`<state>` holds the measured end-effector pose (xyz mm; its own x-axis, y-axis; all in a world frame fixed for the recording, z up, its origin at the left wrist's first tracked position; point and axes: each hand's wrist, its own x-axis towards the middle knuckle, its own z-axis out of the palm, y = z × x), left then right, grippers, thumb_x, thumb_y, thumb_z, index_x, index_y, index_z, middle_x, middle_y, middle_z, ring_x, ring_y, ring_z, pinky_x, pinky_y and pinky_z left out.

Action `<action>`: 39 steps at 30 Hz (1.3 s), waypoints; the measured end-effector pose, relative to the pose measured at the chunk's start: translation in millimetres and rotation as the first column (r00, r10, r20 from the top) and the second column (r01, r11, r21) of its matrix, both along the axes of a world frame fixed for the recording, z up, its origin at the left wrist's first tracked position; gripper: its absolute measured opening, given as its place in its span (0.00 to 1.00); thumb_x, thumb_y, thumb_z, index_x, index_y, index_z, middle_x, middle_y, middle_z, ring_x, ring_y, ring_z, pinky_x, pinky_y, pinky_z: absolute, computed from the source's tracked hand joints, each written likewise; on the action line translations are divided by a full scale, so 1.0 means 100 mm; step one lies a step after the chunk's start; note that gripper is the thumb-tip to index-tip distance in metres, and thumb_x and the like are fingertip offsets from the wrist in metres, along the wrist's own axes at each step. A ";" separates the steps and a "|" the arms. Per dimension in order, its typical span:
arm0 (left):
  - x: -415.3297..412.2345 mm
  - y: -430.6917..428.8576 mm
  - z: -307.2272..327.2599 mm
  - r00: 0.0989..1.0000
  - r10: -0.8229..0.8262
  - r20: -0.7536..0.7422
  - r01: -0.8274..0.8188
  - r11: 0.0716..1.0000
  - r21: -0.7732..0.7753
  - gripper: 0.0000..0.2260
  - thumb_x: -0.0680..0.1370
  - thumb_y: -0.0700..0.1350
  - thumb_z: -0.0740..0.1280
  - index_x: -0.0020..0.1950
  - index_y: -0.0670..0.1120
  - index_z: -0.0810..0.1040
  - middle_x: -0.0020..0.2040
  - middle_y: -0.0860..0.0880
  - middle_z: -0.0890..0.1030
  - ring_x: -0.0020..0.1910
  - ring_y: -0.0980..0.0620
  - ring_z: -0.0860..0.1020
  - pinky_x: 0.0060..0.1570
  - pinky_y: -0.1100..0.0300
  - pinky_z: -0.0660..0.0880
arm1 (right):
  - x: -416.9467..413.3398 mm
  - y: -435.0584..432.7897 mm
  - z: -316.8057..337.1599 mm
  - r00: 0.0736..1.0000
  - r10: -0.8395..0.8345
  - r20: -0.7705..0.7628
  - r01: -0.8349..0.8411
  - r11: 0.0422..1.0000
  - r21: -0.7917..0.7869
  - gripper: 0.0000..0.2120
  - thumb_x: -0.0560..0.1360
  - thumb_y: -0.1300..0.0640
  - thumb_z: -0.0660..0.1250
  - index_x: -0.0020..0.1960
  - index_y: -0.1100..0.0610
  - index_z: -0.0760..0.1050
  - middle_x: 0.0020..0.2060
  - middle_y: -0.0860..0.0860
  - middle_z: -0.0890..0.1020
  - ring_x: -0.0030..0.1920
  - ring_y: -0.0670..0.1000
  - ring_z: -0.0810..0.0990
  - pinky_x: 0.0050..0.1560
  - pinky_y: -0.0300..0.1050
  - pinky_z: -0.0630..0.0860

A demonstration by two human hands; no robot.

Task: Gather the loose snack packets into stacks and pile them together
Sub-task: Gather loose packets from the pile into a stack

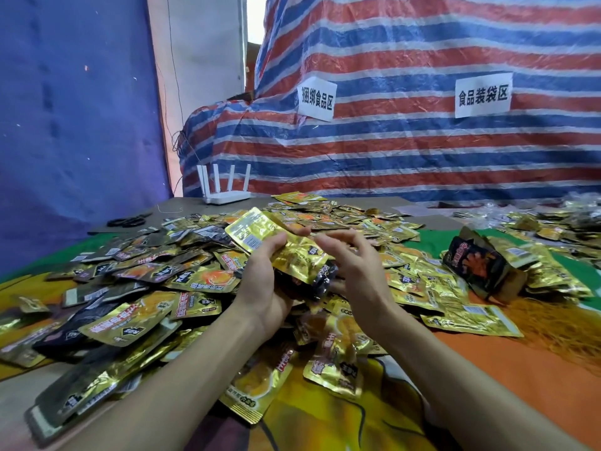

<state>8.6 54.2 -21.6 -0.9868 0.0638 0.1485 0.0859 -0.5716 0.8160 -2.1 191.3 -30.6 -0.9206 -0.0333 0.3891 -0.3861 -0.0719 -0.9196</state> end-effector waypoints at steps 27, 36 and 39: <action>0.10 0.14 -0.14 0.943 0.073 -0.324 -0.257 0.780 -0.571 0.20 0.69 0.58 0.71 0.59 0.53 0.79 0.55 0.55 0.84 0.53 0.61 0.81 0.52 0.62 0.75 | -0.36 1.91 0.83 0.698 -0.702 -0.141 0.592 0.455 0.665 0.35 0.70 0.46 0.77 0.65 0.61 0.63 0.41 0.53 0.79 0.37 0.52 0.81 0.34 0.48 0.78; 0.16 0.20 -0.15 0.867 0.033 -0.497 -0.386 0.675 -0.628 0.16 0.73 0.57 0.67 0.60 0.58 0.78 0.54 0.62 0.82 0.55 0.63 0.80 0.52 0.62 0.74 | -0.84 2.54 0.56 0.506 -0.858 -0.092 0.520 0.218 0.826 0.16 0.74 0.47 0.71 0.48 0.61 0.77 0.57 0.62 0.81 0.58 0.63 0.78 0.61 0.55 0.75; 0.19 0.21 -0.15 0.842 0.007 -0.539 -0.429 0.614 -0.663 0.16 0.73 0.58 0.67 0.61 0.62 0.76 0.56 0.65 0.80 0.57 0.63 0.78 0.54 0.57 0.75 | -0.89 2.49 0.39 0.451 -0.888 -0.088 0.464 0.150 0.873 0.22 0.75 0.38 0.68 0.46 0.59 0.72 0.64 0.63 0.76 0.69 0.66 0.69 0.70 0.60 0.64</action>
<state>28.0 75.3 -36.4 -0.8100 0.1499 0.5670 0.5841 0.2940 0.7566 -91.2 440.0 8.2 -0.7276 0.6433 0.2383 0.4933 0.7320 -0.4700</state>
